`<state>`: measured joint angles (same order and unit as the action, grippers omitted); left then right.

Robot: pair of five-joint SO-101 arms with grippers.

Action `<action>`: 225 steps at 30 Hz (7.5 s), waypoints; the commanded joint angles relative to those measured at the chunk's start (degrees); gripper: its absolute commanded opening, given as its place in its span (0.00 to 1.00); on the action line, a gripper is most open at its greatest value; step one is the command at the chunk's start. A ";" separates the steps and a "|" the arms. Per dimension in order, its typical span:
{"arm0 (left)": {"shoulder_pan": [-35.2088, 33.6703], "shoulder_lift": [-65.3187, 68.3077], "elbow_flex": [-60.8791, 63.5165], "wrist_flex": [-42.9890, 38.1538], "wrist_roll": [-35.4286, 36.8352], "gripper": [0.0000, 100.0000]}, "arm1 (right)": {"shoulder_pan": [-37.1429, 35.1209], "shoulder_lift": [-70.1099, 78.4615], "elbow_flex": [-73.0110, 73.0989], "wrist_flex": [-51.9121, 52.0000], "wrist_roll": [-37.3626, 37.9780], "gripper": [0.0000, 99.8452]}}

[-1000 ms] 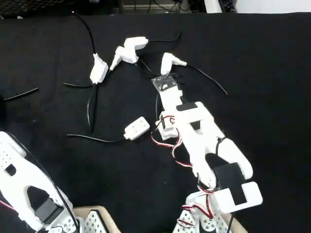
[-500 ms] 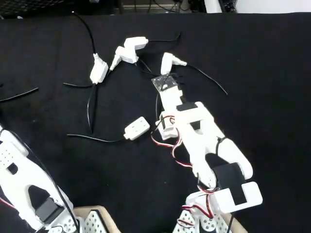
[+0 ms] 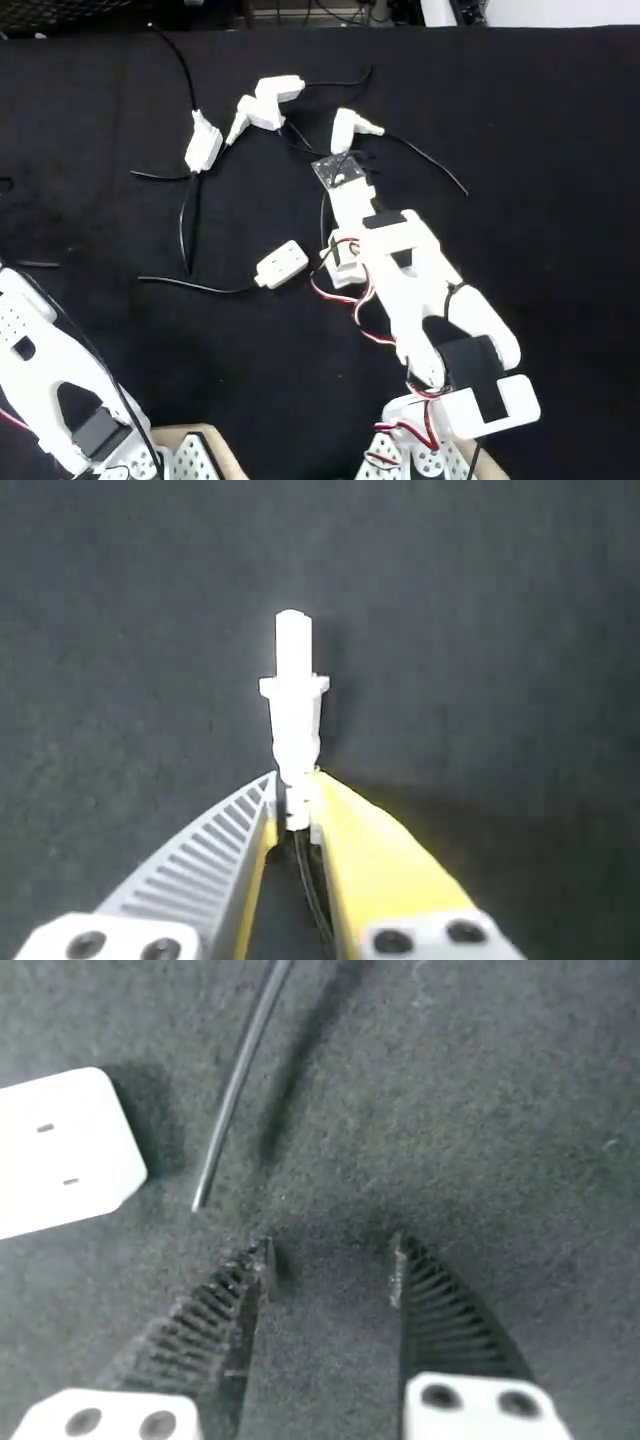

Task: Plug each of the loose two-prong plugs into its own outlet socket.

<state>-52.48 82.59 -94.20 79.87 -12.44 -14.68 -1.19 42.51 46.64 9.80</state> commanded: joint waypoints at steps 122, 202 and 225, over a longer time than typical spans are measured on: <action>41.01 -101.63 127.78 -11.60 -38.51 0.03 | -2.37 -1.45 0.13 -0.70 -0.18 0.18; 34.59 -101.19 139.82 -28.31 -54.15 0.21 | -2.37 -1.45 0.13 -0.44 -0.18 0.18; 32.57 -91.87 139.74 -44.22 -54.24 0.21 | -2.37 -1.45 0.04 -0.44 -0.18 0.18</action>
<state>-19.43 -12.09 45.49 38.90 -66.68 -16.26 -1.19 42.51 46.55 9.71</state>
